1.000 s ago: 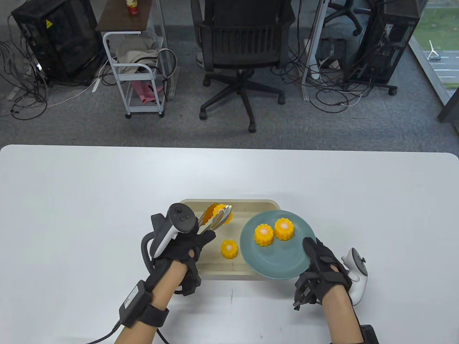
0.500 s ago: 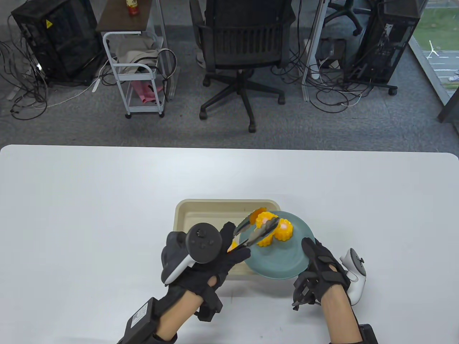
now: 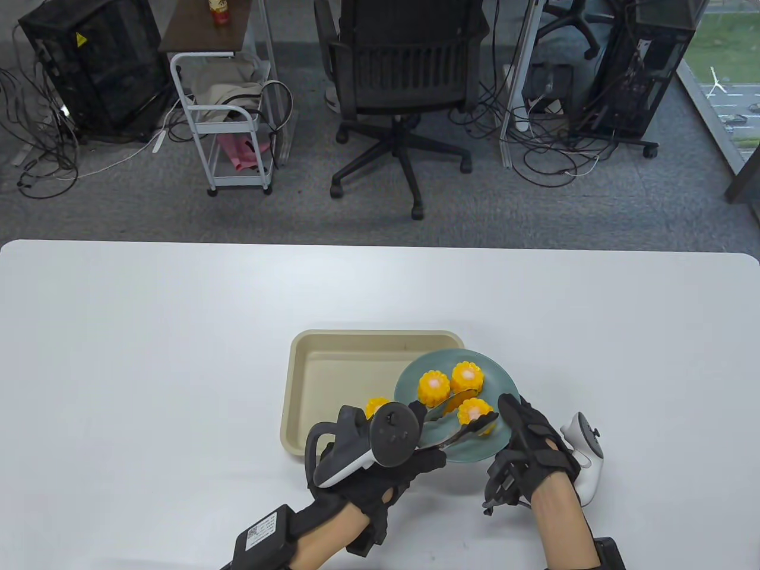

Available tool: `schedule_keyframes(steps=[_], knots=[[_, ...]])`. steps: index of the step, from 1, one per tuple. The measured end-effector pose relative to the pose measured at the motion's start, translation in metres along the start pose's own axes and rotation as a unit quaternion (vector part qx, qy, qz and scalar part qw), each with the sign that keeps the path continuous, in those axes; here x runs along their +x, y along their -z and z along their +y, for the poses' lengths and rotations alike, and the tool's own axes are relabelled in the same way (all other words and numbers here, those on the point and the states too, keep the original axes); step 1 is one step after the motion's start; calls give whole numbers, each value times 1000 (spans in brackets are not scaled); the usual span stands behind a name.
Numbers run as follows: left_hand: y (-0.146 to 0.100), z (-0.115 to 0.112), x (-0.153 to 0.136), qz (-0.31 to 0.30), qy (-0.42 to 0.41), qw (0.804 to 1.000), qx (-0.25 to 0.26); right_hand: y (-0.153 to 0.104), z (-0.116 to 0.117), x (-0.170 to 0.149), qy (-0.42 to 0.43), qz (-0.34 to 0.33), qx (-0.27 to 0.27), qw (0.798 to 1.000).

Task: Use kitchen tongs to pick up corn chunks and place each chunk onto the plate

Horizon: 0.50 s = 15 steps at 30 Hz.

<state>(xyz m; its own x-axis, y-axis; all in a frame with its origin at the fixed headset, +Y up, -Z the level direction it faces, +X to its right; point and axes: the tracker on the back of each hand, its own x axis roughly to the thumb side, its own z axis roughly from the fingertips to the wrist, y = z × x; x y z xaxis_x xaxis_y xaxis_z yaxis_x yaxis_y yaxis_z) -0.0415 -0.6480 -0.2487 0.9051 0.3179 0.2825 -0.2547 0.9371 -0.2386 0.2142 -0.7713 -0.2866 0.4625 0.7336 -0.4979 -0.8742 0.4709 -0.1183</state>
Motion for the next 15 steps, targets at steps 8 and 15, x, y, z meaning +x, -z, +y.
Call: schedule_keyframes(steps=[8,15], knots=[[3,-9,1,-1,4,1000,-10,0,0,-1,-3,2,1,1000],[0,0,-3,0,-16,1000,7,0,-1,-1,-3,2,-3,1000]])
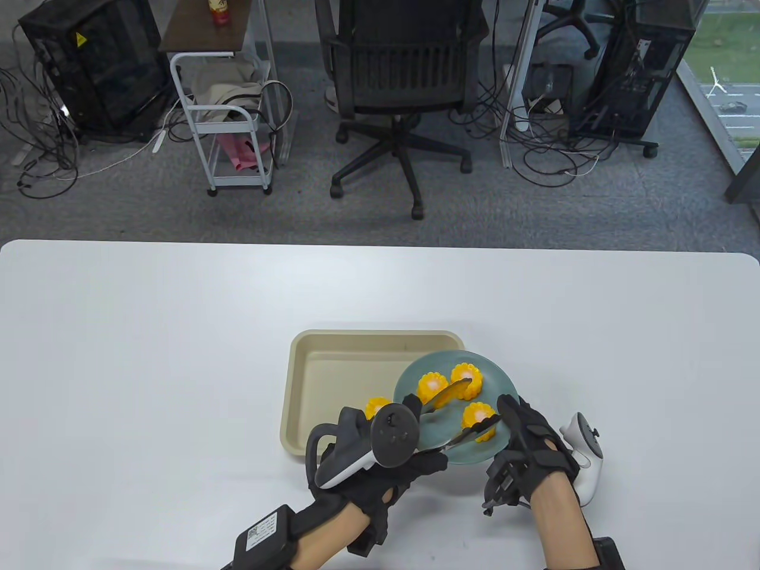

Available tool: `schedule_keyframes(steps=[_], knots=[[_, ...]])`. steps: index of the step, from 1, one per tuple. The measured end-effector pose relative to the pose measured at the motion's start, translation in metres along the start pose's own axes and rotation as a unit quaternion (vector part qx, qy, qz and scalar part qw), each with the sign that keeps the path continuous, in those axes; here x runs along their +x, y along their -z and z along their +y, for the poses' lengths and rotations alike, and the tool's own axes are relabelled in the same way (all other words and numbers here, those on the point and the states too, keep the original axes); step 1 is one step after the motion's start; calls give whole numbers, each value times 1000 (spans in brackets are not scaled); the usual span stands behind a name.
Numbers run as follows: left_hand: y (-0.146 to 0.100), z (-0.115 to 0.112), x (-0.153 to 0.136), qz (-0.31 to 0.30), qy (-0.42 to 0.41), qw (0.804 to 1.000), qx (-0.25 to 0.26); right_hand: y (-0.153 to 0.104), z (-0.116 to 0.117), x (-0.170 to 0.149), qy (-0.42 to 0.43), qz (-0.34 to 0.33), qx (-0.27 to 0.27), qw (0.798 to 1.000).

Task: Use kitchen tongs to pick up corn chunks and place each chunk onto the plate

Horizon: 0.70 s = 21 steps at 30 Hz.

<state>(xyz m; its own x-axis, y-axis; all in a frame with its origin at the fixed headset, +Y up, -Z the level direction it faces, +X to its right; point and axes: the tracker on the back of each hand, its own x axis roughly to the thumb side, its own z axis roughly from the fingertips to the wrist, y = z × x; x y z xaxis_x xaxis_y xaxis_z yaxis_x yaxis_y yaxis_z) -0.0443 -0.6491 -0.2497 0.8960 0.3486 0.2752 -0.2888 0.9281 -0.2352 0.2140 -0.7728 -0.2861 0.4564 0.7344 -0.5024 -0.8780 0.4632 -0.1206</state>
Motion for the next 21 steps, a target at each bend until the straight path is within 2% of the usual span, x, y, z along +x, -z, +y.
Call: schedule_keyframes(steps=[6,11,18,21], knots=[[-5,10,-2,-3,-19,1000,7,1,0,-1,-3,2,-1,1000],[-6,23,-14,9,-49,999,21,0,-1,0,-3,0,-4,1000],[-7,47,-46,47,-102,992,50,0,-2,-1,-5,3,-8,1000],[-8,54,-70,78,-128,987,61,0,-3,0,-1,1,-7,1000]])
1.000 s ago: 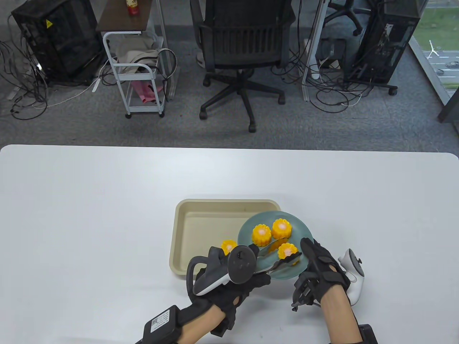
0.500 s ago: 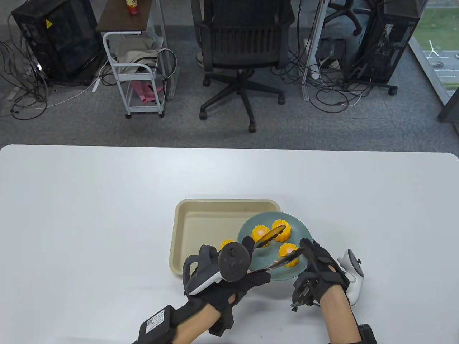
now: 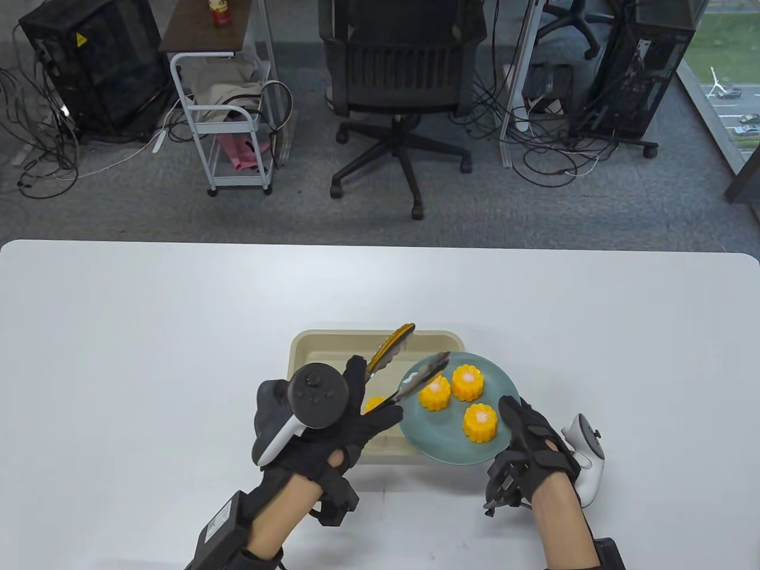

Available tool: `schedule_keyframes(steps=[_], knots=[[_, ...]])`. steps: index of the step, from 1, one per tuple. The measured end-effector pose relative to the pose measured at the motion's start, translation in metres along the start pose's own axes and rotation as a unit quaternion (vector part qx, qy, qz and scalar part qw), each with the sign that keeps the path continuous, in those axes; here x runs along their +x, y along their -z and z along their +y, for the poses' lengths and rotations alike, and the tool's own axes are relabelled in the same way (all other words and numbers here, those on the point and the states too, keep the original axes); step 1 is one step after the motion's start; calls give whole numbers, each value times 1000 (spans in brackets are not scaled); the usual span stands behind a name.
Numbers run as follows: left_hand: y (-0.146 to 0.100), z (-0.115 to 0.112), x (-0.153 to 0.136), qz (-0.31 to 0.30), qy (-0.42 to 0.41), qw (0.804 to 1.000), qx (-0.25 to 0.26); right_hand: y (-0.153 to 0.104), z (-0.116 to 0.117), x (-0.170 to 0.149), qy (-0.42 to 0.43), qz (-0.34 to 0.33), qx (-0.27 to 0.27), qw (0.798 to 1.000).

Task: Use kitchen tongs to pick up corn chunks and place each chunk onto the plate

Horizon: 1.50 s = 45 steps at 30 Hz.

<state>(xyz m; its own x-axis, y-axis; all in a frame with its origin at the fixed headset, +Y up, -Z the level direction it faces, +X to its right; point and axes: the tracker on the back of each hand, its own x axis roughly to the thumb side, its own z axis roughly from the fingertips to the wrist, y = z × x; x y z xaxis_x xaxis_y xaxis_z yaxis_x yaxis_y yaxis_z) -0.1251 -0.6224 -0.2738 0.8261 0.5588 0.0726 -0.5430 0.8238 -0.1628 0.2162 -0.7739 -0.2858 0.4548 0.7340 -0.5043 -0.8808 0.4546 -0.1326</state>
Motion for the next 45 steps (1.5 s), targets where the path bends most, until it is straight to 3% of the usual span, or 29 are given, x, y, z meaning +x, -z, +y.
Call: schedule_keyframes(steps=[6,12,21,33,45], knots=[[7,8,-50,71,-29,997,14,1,0,4,5,-4,3,1000],[10,-3,-95,124,-37,991,11,0,0,5,8,-7,8,1000],[14,-17,-124,150,-47,987,-25,-3,-4,5,13,-11,9,1000],[17,-47,-119,155,11,984,-87,-4,-5,7,17,-13,11,1000],[29,-84,-81,128,134,976,-113,-3,-5,6,5,-15,9,1000]])
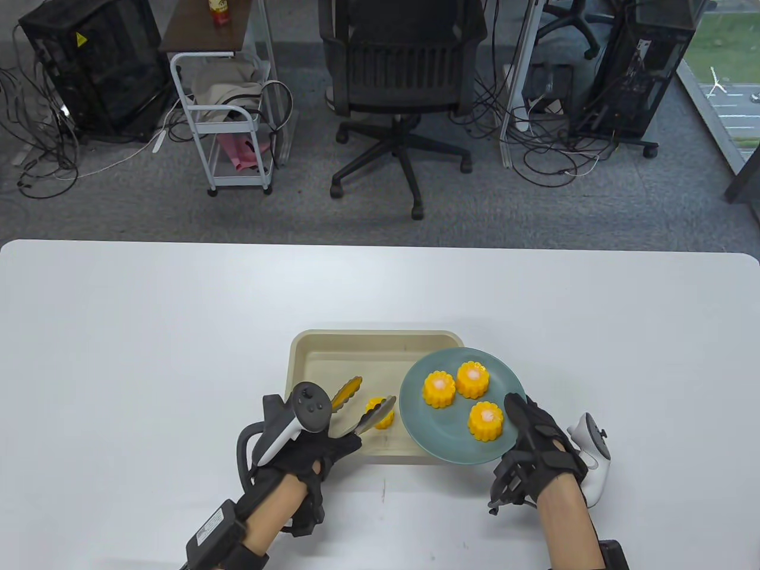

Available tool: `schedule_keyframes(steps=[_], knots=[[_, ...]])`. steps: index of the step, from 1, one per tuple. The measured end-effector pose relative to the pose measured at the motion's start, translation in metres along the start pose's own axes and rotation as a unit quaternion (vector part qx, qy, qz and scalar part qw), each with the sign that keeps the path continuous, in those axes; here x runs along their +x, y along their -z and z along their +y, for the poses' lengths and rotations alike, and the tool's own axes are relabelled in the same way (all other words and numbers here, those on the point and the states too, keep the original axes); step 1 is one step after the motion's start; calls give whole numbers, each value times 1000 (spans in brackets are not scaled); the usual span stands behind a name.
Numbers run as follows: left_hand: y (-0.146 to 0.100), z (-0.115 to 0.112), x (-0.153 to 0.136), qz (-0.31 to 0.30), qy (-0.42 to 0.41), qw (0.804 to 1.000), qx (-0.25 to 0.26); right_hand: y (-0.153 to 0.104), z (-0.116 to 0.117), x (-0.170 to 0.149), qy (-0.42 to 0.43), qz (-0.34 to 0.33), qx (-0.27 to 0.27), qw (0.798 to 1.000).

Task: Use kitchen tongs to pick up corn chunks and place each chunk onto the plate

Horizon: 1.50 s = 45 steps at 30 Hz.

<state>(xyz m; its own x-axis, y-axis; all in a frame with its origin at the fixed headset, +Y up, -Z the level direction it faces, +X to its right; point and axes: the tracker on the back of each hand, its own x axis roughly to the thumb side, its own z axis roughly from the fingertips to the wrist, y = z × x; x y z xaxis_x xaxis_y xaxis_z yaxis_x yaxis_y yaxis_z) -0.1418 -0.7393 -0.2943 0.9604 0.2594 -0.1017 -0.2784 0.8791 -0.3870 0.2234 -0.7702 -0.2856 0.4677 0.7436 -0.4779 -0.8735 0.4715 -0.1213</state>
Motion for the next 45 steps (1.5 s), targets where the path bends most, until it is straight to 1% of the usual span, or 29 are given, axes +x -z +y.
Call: schedule_keyframes(steps=[3,9,16,20,26,29,34,41,45], knots=[[-2,-4,6,2,7,1000,0,0,0,0,-3,1,0,1000],[-2,-9,15,15,49,999,-3,-1,1,1,0,-4,6,1000],[0,-10,17,17,63,998,-1,0,1,1,-6,-3,5,1000],[1,-8,15,8,62,998,6,0,1,1,-7,-3,5,1000],[-2,-4,7,-9,26,1000,13,0,1,1,-3,-5,3,1000],[-8,2,2,-14,7,1000,23,0,1,2,-3,-7,0,1000],[-26,18,-4,-33,-31,998,46,0,0,2,0,-8,-7,1000],[-61,45,-3,-79,-82,987,113,-1,0,3,1,-10,-10,1000],[-78,50,6,-109,-87,980,144,-1,-1,3,0,-9,-13,1000]])
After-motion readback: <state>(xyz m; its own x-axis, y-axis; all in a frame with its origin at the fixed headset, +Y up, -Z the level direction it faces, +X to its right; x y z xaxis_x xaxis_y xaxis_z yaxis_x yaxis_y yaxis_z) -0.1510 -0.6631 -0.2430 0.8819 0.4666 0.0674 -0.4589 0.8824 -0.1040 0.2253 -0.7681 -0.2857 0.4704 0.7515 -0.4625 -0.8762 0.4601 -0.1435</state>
